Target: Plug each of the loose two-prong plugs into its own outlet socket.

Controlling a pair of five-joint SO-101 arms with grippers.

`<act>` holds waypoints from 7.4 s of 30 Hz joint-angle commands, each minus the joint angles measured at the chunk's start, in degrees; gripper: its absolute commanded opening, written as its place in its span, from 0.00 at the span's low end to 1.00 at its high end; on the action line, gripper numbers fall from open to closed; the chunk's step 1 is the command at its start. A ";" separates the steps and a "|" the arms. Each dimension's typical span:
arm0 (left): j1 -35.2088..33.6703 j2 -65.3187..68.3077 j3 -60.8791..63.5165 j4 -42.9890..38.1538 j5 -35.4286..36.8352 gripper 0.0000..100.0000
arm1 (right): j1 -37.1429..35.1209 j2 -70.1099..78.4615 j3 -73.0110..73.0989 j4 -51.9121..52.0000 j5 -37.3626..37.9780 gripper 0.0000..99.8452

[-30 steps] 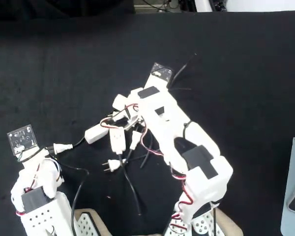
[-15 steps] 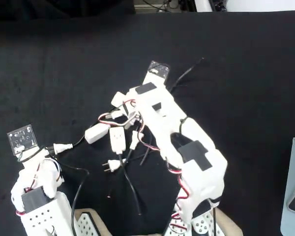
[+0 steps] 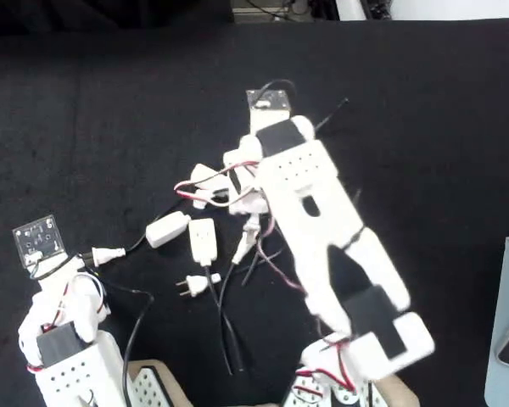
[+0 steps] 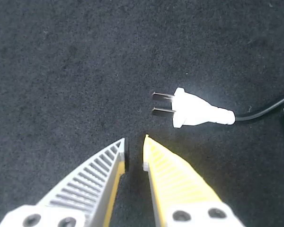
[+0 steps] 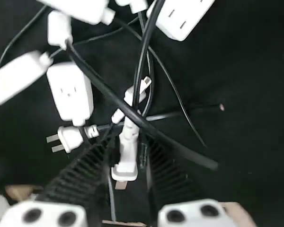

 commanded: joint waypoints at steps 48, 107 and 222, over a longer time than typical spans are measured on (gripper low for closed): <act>-0.48 -0.26 -1.01 -1.23 0.35 0.08 | 30.86 -7.34 37.49 -28.13 44.75 0.02; -0.48 -0.26 -0.66 -1.23 0.18 0.08 | 24.09 15.87 18.77 -7.30 32.00 0.01; 30.99 67.16 -44.35 -11.78 -17.76 0.31 | -6.42 -80.04 73.71 -46.59 17.76 0.01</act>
